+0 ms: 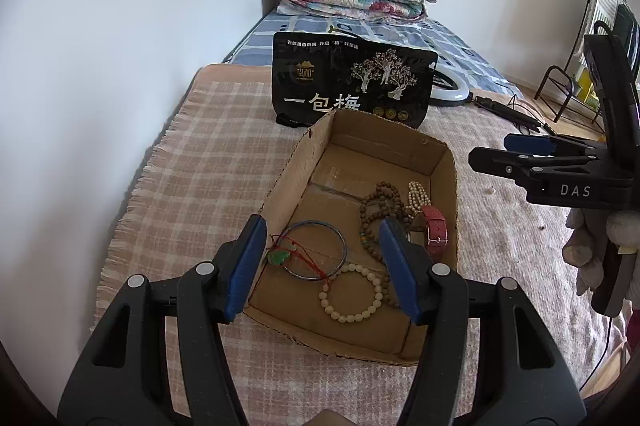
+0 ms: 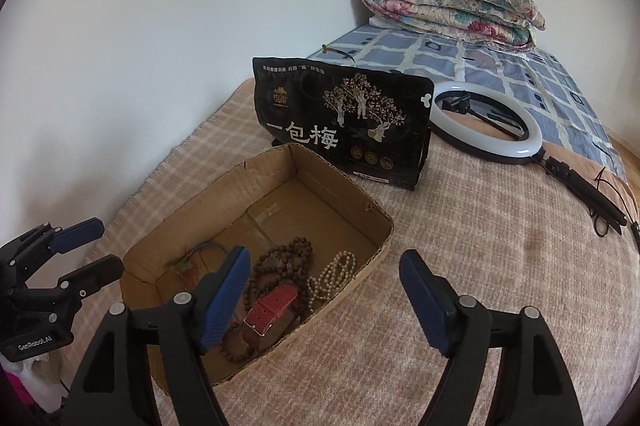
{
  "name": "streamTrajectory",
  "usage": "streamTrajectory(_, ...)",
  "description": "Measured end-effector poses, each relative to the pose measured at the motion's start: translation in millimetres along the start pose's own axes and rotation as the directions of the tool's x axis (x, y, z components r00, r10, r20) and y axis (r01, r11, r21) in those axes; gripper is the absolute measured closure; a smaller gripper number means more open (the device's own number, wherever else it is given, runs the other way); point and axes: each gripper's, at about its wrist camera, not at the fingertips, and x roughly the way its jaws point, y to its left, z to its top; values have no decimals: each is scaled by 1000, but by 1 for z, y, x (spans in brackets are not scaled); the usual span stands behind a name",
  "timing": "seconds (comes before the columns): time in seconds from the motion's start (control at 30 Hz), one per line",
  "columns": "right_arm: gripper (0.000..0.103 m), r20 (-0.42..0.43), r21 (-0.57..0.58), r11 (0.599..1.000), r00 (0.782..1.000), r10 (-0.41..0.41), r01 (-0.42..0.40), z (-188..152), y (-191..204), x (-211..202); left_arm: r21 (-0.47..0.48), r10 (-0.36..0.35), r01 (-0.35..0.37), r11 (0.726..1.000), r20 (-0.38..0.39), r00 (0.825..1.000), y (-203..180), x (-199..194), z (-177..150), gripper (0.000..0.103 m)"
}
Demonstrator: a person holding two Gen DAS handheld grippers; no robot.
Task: Organize jewelry
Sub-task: 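Open the left tool to drop the pendant while the right tool releases the pearls into the box, then move both tools back from the box toward the white pearl stud earrings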
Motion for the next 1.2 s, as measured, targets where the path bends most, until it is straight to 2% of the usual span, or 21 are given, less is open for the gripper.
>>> streamTrajectory(0.23,13,1,21,1000,1000,-23,23,-3,-6,-8,7,1,-1,1000,14,1000,-8,-6,-1,42)
streamTrajectory(0.77,10,40,43,998,998,-44,42,-21,-18,-47,54,0,-6,999,109,994,-47,-39,-2,42)
streamTrajectory(1.2,9,71,116,987,990,-119,110,-51,-70,-89,90,-59,49,995,115,992,-94,-44,-2,42)
